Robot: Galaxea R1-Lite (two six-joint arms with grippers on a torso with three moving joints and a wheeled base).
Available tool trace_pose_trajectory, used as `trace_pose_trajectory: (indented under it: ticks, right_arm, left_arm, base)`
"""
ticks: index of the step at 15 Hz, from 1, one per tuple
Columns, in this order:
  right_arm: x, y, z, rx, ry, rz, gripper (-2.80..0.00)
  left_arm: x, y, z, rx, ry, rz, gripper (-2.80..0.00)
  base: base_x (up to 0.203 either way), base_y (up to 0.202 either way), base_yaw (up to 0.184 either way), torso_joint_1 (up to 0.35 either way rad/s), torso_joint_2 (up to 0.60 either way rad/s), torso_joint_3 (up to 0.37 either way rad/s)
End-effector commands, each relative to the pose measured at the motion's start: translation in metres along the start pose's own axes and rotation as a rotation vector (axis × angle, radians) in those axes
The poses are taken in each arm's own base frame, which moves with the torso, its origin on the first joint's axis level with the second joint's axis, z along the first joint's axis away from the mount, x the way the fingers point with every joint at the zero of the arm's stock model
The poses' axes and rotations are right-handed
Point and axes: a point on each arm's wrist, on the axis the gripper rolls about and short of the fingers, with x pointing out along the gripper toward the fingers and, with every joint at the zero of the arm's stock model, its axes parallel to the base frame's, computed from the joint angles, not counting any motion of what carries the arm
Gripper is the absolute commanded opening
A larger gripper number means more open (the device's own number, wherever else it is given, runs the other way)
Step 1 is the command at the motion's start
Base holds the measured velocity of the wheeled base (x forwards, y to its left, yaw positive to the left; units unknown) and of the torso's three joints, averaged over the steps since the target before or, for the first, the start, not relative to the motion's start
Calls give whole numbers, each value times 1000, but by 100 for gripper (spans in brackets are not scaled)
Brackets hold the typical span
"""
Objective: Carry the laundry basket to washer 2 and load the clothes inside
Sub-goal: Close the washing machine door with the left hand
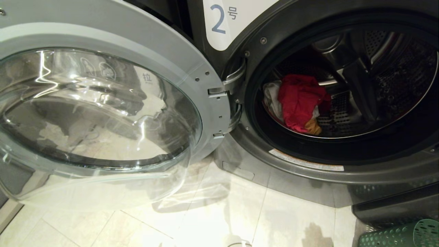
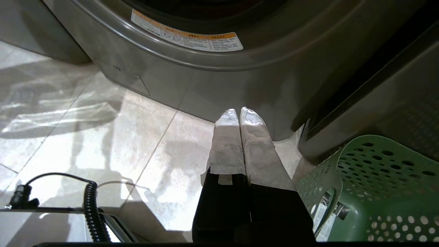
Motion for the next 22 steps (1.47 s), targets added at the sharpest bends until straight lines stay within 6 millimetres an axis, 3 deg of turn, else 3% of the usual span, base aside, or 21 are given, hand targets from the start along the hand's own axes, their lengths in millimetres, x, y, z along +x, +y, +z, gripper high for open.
trace_pose_trajectory:
  ticks: [1, 16, 22]
  right_arm:
    - [0, 0, -1, 8, 6, 0, -280]
    - [0, 0, -1, 26, 7, -3, -280]
    - [0, 0, -1, 24, 6, -2, -280]
  left_arm:
    - [0, 0, 0, 0, 2, 0, -280]
    - [0, 0, 0, 54, 4, -14, -280]
    - [0, 0, 0, 49, 2, -12, -280]
  base:
    - [0, 0, 0, 0, 0, 0]
    - [0, 0, 0, 0, 0, 0]
    - [0, 0, 0, 4, 2, 168]
